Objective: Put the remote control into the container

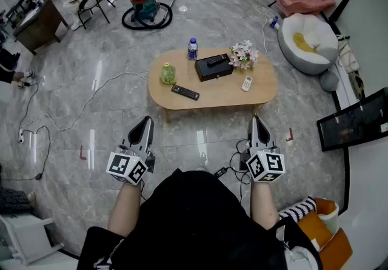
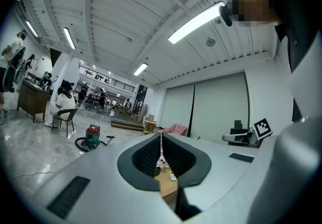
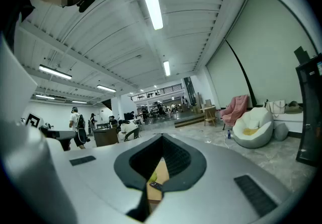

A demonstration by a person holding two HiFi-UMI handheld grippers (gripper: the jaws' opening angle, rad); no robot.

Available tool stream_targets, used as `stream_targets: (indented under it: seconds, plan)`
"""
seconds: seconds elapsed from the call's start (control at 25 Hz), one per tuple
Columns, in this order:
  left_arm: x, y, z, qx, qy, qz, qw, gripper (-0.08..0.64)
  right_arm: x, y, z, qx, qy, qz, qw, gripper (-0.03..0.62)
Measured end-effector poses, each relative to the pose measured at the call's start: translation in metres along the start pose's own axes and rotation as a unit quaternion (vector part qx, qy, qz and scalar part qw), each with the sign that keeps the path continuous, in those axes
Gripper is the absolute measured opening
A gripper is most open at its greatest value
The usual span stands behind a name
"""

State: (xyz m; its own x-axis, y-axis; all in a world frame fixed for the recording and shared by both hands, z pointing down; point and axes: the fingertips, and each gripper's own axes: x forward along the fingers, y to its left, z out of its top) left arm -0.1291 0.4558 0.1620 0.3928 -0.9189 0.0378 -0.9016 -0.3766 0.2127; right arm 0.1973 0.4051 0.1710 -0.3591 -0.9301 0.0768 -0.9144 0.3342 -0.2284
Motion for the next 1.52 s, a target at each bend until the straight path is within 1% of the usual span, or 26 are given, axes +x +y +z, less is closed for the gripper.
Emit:
stream_targets:
  seconds: [0.16, 0.32, 0.44, 0.56, 0.8, 1.04, 1.16, 1.32, 1.52]
  plan:
    - [0.004, -0.005, -0.003, 0.002, -0.002, -0.005, 1.0, 0.017, -0.002, -0.007, 0.001, 0.009, -0.003, 0.01, 1.0, 0.009]
    - [0.009, -0.008, 0.0, 0.005, 0.002, 0.006, 1.0, 0.017, -0.002, -0.013, 0.001, 0.013, -0.002, 0.017, 1.0, 0.008]
    - [0.017, -0.012, -0.003, 0.002, 0.004, 0.007, 1.0, 0.017, -0.001, -0.02, 0.002, 0.013, -0.001, 0.018, 1.0, 0.008]
    - [0.025, -0.02, -0.006, 0.007, 0.006, 0.003, 1.0, 0.017, -0.003, -0.032, 0.0, 0.013, 0.005, 0.012, 1.0, 0.009]
    - [0.042, -0.032, -0.011, 0.004, 0.013, 0.003, 0.9999, 0.017, -0.006, -0.065, -0.009, 0.044, 0.018, -0.01, 0.999, 0.009]
    - [0.056, -0.052, -0.023, 0.009, 0.027, -0.009, 0.9996, 0.017, -0.017, -0.089, -0.03, 0.038, 0.042, -0.02, 0.998, 0.009]
    - [0.064, -0.049, -0.028, 0.008, 0.036, -0.012, 0.9992, 0.017, -0.017, -0.098, -0.039, 0.046, 0.053, -0.03, 0.997, 0.009]
    - [0.081, -0.038, -0.03, 0.004, 0.038, -0.021, 0.999, 0.017, -0.008, -0.106, -0.039, 0.044, 0.056, -0.048, 0.996, 0.009]
    - [0.116, -0.009, -0.031, -0.001, 0.04, -0.041, 0.9984, 0.017, 0.024, -0.102, -0.037, 0.035, 0.054, -0.066, 0.996, 0.009]
